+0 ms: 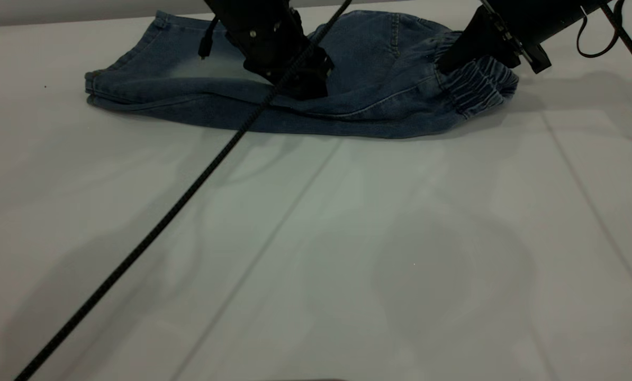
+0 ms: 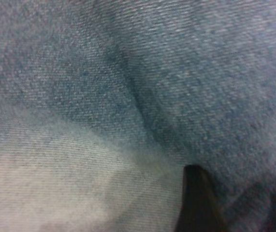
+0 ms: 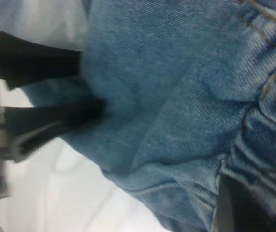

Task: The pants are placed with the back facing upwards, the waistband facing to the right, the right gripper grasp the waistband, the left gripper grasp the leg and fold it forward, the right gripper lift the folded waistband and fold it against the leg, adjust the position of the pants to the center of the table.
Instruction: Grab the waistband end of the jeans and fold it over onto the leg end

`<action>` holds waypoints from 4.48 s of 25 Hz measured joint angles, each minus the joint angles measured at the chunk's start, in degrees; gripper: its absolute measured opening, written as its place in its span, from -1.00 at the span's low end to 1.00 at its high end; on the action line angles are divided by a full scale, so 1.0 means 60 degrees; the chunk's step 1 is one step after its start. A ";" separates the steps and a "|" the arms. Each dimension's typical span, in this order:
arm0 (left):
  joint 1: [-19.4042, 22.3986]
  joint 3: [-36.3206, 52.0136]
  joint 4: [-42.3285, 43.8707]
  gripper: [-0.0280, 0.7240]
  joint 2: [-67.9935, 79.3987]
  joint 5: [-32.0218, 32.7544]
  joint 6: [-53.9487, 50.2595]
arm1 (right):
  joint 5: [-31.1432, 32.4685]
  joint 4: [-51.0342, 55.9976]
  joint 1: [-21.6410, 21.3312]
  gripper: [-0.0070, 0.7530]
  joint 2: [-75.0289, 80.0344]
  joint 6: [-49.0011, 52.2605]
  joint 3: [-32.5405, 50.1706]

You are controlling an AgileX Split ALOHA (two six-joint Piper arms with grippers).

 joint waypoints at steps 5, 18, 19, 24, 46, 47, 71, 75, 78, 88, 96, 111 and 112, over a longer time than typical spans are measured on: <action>0.0389 -0.1494 0.0991 0.17 -0.0364 0.1893 -0.0794 | -0.0151 -0.1021 -0.0225 -0.86 -0.0192 0.0642 0.0000; 0.1400 -0.2140 0.2804 0.17 0.0100 0.3529 -0.2518 | -0.0126 -0.1871 -0.0368 -0.86 -0.1950 0.1095 0.0008; 0.1391 -0.2140 0.2805 0.17 0.0256 0.3552 -0.2518 | -0.0126 -0.1834 -0.0275 -0.86 -0.2044 0.1079 0.0008; 0.1391 -0.2140 0.2802 0.17 0.0796 0.3573 -0.2518 | -0.0064 -0.1522 0.0251 -0.86 -0.2314 0.0941 -0.0188; 0.0271 -0.3556 0.2696 0.17 0.0982 0.4417 -0.2526 | 0.0018 -0.1425 0.1720 -0.86 -0.2321 0.1386 -0.2074; 0.0279 -0.3811 0.2977 0.17 0.0982 0.4741 -0.2526 | 0.0008 -0.1425 0.1759 -0.86 -0.2321 0.1386 -0.2074; 0.1161 -0.9409 0.6760 0.17 0.0985 0.6166 -0.4590 | -0.2420 -0.1366 0.3948 -0.86 -0.2307 0.1074 -0.2074; 0.1161 -0.9668 0.6291 0.17 0.0815 0.6166 -0.4590 | -0.3064 -0.1030 0.4531 -0.86 -0.1889 0.0702 -0.2098; 0.1161 -0.9820 0.5985 0.17 0.0541 0.6166 -0.4590 | -0.3755 -0.0301 0.4903 -0.86 -0.1331 0.0002 -0.2098; 0.1161 -0.9850 0.5760 0.17 0.0391 0.6166 -0.4605 | -0.5148 0.5161 0.5356 -0.54 -0.0196 -0.3703 -0.2098; 0.1161 -0.9850 0.5043 0.17 0.0391 0.6166 -0.4594 | -0.5071 0.6393 0.5333 0.61 0.0054 -0.4141 -0.2120; 0.1161 -0.9850 0.3829 0.17 0.0391 0.6166 -0.4484 | -0.2761 0.1804 0.3068 0.57 -0.1396 -0.1240 -0.2188; 0.1161 -0.9850 0.3610 0.17 0.0391 0.6166 -0.4403 | -0.2585 0.1081 0.2918 0.56 -0.1416 -0.0609 -0.2188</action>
